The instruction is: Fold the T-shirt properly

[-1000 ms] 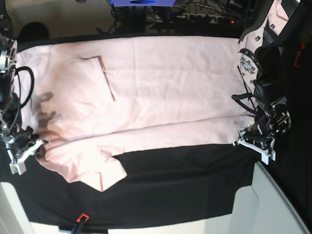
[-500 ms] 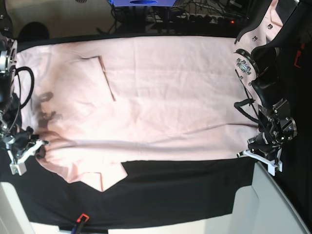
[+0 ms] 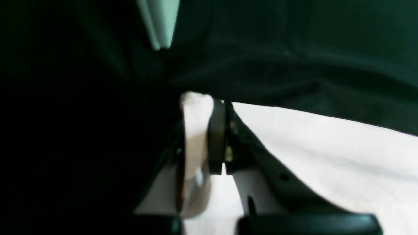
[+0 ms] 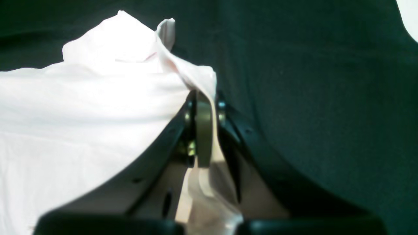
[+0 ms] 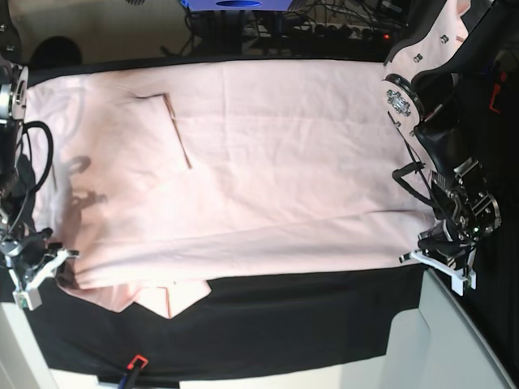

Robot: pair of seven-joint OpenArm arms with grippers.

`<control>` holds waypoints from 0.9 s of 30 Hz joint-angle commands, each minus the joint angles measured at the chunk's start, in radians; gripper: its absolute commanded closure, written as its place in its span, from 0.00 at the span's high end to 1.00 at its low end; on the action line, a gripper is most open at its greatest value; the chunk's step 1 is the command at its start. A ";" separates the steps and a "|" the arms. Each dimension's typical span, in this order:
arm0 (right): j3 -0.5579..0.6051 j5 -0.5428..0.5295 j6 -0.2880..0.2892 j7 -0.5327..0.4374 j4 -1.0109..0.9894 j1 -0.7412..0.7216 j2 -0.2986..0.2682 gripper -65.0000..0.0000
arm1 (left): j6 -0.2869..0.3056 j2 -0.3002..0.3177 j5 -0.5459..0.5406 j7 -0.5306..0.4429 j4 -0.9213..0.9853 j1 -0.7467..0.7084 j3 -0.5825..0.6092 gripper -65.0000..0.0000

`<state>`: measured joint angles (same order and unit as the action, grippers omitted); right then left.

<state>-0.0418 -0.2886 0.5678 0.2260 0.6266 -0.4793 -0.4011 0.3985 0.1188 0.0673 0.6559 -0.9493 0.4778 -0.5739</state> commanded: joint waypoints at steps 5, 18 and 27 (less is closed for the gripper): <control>-0.007 -0.013 0.002 -0.029 0.022 -0.032 -0.023 0.00 | 0.003 0.014 -0.011 -0.028 -0.084 0.012 0.002 0.00; -0.005 -0.011 0.002 -0.033 0.023 -0.017 -0.025 0.00 | 0.017 0.028 -0.188 0.055 -0.230 -0.093 0.002 0.00; -0.007 -0.011 0.005 -0.035 0.023 0.000 -0.026 0.00 | 0.017 0.026 -0.192 0.060 -0.379 -0.178 0.002 0.00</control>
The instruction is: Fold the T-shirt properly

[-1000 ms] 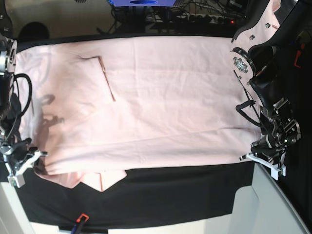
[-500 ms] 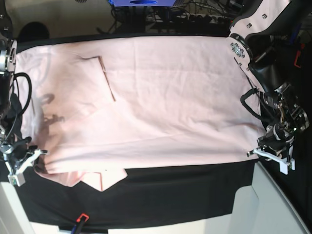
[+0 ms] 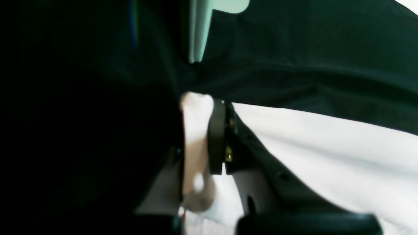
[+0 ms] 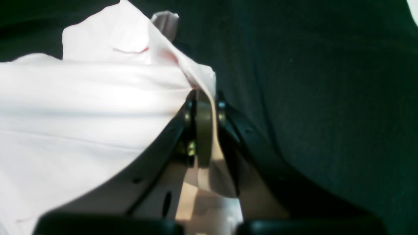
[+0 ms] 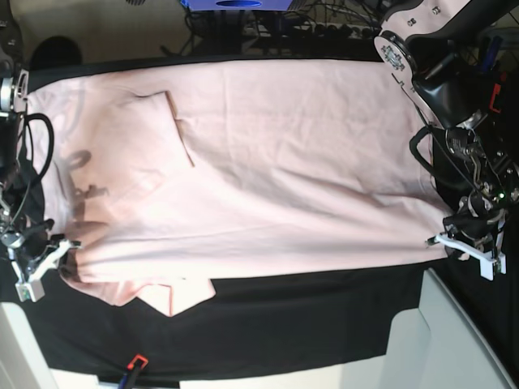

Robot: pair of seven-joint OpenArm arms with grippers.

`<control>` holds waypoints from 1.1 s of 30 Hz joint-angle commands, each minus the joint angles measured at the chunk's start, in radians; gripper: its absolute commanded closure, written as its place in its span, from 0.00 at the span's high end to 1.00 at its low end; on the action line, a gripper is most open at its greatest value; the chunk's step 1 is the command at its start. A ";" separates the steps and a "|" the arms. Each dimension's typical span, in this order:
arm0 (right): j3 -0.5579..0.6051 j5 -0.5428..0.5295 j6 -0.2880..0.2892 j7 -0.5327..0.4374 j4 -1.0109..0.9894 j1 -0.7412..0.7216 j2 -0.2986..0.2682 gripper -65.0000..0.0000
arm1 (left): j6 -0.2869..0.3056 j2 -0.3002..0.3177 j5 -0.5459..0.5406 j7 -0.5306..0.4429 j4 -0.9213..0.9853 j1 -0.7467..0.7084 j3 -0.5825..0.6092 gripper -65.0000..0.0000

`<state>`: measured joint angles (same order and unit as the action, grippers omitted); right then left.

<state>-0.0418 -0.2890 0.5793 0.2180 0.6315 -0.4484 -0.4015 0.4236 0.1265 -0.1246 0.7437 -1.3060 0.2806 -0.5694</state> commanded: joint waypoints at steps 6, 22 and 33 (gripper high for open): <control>-0.007 -0.011 -0.008 -0.053 0.107 0.041 -0.026 0.00 | -0.009 0.015 -0.002 -0.028 -0.074 -0.070 -0.002 0.00; -0.008 -0.014 -0.009 -0.048 0.155 0.161 -0.026 0.00 | -0.009 0.005 -0.002 -0.034 -0.168 -0.255 0.073 0.00; -0.046 -0.014 -0.009 -0.048 0.155 0.230 -0.044 0.00 | -0.009 0.006 0.009 -0.029 -0.180 -0.317 0.091 0.00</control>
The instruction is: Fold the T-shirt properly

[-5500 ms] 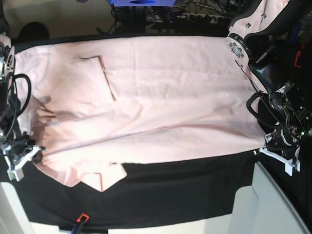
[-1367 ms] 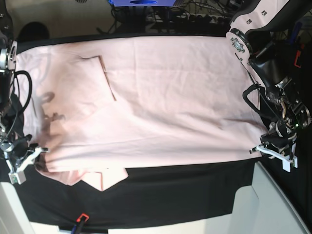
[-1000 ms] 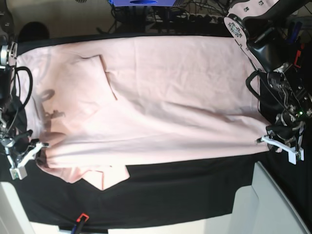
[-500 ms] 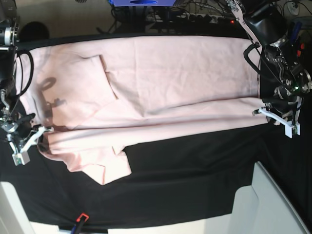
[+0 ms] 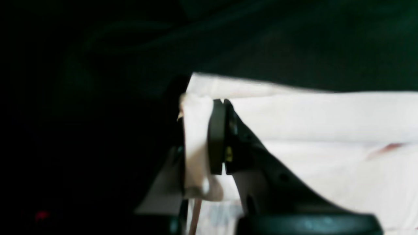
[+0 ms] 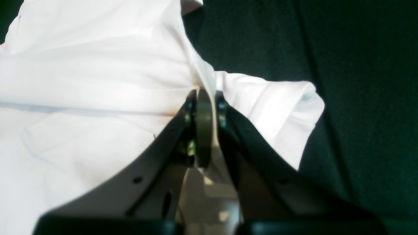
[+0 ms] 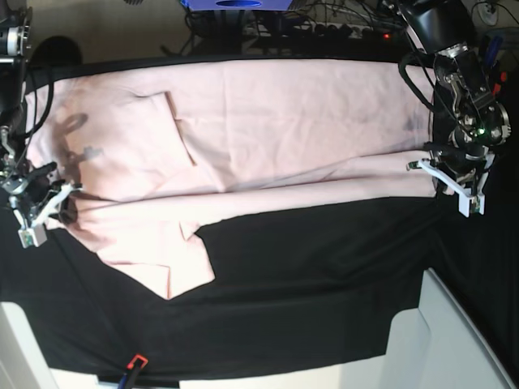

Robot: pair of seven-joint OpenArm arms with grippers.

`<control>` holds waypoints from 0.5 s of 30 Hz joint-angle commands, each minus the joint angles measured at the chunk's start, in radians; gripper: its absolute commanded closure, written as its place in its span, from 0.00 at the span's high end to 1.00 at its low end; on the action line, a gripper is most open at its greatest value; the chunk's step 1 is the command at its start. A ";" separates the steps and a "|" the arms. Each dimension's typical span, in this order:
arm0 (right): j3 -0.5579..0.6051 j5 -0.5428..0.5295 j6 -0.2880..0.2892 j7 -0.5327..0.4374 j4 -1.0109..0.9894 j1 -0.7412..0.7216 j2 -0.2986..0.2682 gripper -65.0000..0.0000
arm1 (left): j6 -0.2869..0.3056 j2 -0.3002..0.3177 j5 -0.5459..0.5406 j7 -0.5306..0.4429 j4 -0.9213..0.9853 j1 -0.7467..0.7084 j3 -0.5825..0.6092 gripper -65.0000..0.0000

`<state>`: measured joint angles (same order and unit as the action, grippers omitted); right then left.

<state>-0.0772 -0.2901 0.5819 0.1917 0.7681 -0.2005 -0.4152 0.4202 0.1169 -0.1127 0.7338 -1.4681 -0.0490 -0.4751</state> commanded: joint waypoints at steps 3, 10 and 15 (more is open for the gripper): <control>-0.036 -0.013 -0.009 -0.022 0.018 -0.007 -0.030 0.00 | -0.005 0.016 -0.002 -0.020 -0.016 -0.009 -0.006 0.00; -0.039 -0.013 -0.009 -0.021 0.018 0.009 -0.030 0.00 | -0.005 0.039 -0.002 -0.023 -0.015 -0.045 -0.012 0.00; -0.039 -0.013 -0.009 -0.021 0.018 0.020 -0.027 0.00 | -0.005 0.066 -0.002 -0.024 0.034 -0.048 -0.004 0.00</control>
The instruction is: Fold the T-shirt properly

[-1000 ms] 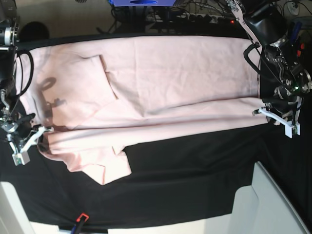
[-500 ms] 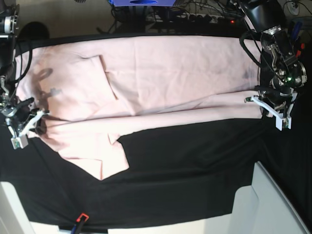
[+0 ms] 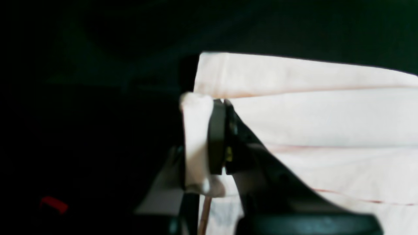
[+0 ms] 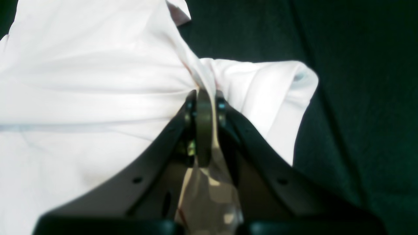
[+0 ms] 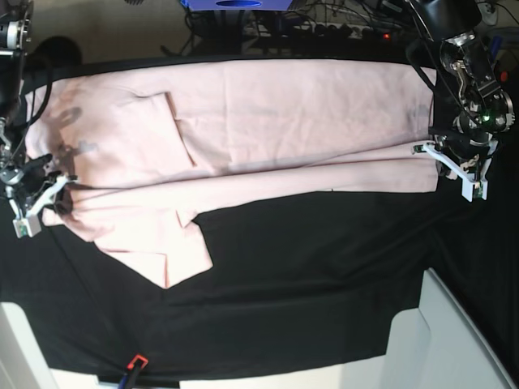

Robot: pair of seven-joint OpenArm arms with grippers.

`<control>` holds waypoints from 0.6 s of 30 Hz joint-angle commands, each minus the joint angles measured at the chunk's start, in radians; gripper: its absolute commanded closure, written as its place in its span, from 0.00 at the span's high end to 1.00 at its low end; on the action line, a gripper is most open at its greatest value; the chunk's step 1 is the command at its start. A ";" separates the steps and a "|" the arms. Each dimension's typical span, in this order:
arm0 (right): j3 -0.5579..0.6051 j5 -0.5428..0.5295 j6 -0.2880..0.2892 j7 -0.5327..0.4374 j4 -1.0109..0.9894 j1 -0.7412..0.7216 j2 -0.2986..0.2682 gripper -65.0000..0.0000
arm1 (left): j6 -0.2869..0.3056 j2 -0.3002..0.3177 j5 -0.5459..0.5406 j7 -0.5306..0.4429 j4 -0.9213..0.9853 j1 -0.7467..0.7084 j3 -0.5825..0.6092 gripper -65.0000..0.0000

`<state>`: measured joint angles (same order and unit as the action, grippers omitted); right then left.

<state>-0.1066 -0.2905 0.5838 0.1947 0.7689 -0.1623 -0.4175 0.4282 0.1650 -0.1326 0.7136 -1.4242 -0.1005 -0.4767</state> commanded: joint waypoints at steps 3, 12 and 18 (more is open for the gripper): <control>-0.008 -0.013 -0.011 -0.024 0.017 -0.015 -0.022 0.00 | -0.013 0.023 0.018 -0.012 0.067 0.008 -0.001 0.00; -0.012 -0.013 -0.011 0.013 0.017 -0.020 -0.022 0.00 | -0.013 0.000 0.018 -0.107 0.176 0.000 0.000 0.00; -0.034 -0.013 -0.014 0.018 0.011 -0.021 -0.021 0.05 | -0.013 0.000 0.018 -0.101 0.171 -0.002 0.060 0.00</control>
<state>-0.1280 -0.2897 0.5831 0.2375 0.7685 -0.1627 -0.4118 0.4114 0.1589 -0.1123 0.6075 -1.2415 -0.1062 -0.4206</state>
